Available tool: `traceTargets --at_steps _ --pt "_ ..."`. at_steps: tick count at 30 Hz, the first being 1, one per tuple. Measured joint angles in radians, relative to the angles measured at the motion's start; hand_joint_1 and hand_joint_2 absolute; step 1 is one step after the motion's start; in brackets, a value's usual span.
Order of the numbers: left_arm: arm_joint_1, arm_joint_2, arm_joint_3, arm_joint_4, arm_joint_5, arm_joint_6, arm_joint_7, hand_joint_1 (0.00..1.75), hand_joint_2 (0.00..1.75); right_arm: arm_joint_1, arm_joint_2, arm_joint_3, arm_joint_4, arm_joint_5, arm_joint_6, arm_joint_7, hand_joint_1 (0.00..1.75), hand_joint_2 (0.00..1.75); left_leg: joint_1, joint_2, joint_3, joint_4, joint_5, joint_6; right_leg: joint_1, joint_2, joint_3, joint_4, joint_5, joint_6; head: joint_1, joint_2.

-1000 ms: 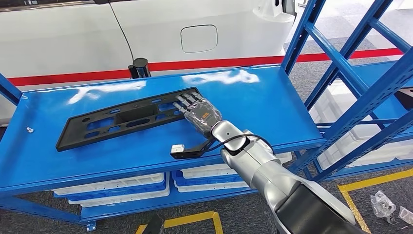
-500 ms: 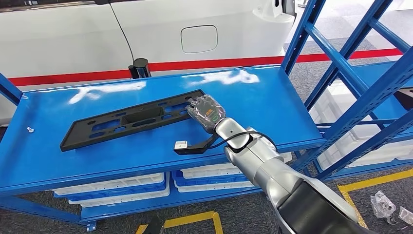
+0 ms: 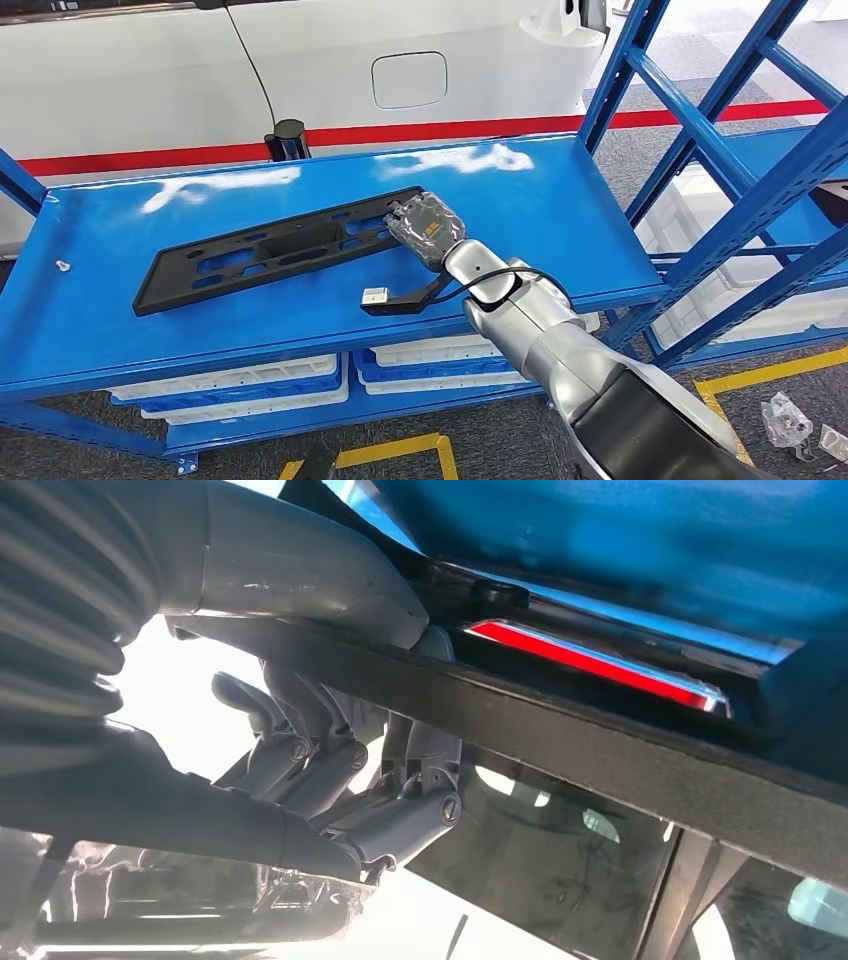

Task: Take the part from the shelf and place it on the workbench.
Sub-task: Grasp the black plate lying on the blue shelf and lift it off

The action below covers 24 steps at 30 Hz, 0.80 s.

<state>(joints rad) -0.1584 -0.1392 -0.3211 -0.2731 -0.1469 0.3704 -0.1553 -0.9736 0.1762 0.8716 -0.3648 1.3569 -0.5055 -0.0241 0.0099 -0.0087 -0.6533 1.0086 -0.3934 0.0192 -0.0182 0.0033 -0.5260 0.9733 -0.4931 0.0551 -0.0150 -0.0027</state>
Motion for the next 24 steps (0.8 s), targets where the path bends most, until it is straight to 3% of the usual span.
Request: traceTargets --at_steps 3,7,10,17,24 --pt "0.001 0.000 0.008 0.000 0.016 0.001 -0.015 0.00 0.00 0.004 0.001 -0.020 -0.006 -0.069 -0.045 -0.036 1.74 1.75 0.000 0.000 0.000 0.000 0.000 0.000 0.000 0.000 0.004 0.000 0.000 0.000 0.000 0.000" --pt "0.005 0.000 0.031 0.001 0.038 0.000 -0.035 0.00 1.75 0.027 0.003 -0.094 -0.070 -0.205 -0.088 -0.094 1.75 1.75 0.000 0.000 0.000 0.000 0.000 0.000 0.000 0.000 0.006 0.000 0.000 0.000 0.000 0.000" --pt "0.008 0.000 0.043 0.003 0.039 0.008 -0.043 0.00 1.75 0.055 -0.012 -0.156 -0.200 -0.251 -0.087 -0.092 1.75 1.75 0.000 0.000 -0.001 0.000 0.000 0.000 0.000 0.000 0.006 0.000 0.000 0.000 0.000 0.000" --pt "0.015 -0.001 0.059 0.002 0.023 0.016 -0.064 0.00 1.75 0.106 -0.107 -0.292 -0.549 -0.237 -0.075 -0.058 1.75 1.75 -0.001 0.000 -0.002 0.000 0.000 0.000 -0.001 -0.001 0.005 0.000 0.000 0.000 0.004 0.000" --pt "0.015 -0.004 0.059 -0.005 0.021 0.016 -0.064 0.00 1.75 0.133 -0.143 -0.333 -0.668 -0.232 -0.069 -0.057 1.75 1.75 0.000 0.000 -0.001 0.000 0.000 0.000 0.000 -0.001 0.005 0.000 0.001 0.001 0.004 0.000"
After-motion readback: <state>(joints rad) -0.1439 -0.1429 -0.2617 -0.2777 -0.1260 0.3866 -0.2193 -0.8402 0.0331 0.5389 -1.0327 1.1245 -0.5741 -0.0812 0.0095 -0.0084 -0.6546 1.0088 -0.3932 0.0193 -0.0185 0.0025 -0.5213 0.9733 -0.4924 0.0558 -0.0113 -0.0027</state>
